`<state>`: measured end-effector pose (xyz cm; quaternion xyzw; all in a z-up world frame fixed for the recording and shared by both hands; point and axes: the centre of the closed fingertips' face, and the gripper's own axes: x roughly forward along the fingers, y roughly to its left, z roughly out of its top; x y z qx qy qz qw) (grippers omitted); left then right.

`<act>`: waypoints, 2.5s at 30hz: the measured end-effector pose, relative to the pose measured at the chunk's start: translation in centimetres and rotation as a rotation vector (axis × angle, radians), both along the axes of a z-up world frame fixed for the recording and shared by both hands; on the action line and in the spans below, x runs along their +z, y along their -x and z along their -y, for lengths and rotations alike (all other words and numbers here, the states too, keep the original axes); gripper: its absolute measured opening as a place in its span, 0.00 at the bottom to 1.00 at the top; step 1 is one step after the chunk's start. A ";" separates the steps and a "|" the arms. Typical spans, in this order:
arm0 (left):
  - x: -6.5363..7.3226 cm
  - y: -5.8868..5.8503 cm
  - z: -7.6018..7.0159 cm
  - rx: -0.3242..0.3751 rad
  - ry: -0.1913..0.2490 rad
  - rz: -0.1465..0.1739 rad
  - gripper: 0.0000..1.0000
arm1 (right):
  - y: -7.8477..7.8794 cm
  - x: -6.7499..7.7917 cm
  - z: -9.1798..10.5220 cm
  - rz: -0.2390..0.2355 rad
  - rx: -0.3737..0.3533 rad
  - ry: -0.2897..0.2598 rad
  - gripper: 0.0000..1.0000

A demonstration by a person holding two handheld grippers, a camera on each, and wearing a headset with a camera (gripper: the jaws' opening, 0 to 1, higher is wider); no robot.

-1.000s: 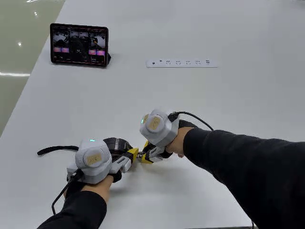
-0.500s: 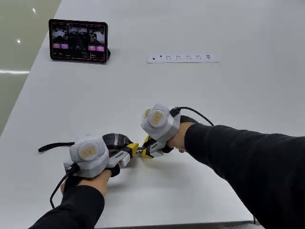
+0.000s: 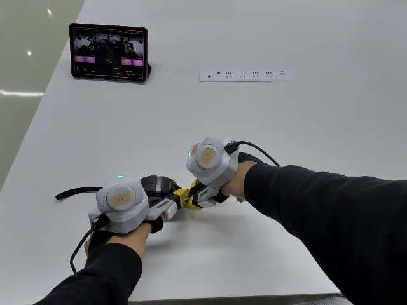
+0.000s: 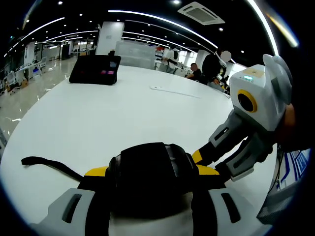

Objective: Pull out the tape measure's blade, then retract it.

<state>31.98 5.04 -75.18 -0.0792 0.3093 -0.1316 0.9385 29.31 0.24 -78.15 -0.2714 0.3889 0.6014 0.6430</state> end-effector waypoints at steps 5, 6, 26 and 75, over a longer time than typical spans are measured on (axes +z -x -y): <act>0.0 0.0 0.0 0.001 0.001 -0.001 0.62 | 0.0 0.1 -0.1 0.002 0.001 -0.005 0.11; 0.0 0.0 0.0 0.001 0.002 -0.001 0.62 | 0.0 0.1 -0.2 0.001 0.001 -0.007 0.11; 0.0 -0.1 0.1 0.017 -0.005 0.011 0.65 | 0.0 0.2 -0.5 0.012 0.003 -0.017 0.12; 2.0 4.2 -0.8 -0.368 -0.010 -0.022 0.99 | 2.4 3.8 7.9 0.097 -0.184 -0.120 0.35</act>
